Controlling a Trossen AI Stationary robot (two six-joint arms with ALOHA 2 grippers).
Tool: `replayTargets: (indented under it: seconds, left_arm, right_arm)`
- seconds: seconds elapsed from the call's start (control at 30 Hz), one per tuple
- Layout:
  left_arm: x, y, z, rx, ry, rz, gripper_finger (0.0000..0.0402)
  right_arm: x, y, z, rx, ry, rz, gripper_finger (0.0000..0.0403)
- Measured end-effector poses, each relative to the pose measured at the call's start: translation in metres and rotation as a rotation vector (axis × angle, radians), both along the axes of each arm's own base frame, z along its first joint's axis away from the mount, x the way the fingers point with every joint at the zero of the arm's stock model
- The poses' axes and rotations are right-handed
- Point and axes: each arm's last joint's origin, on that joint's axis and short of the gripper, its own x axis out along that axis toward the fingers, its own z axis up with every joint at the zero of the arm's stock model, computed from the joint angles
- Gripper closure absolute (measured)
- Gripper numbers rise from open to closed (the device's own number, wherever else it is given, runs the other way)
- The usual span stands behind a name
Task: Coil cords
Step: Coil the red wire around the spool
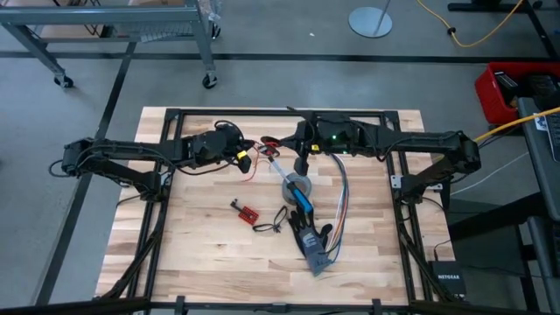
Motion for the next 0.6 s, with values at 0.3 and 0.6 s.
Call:
replayTargets:
  seconds: [0.3, 0.6]
  left_arm:
    - [-0.005, 0.0, 0.006, -0.039, -0.041, -0.01, 0.04]
    - [-0.011, -0.002, 0.017, -0.072, -0.124, -0.028, 0.04]
  right_arm:
    - [-0.004, 0.006, -0.009, -0.079, 0.11, -0.155, 0.0403]
    - [0.011, 0.002, -0.031, -0.11, 0.192, -0.218, 0.0403]
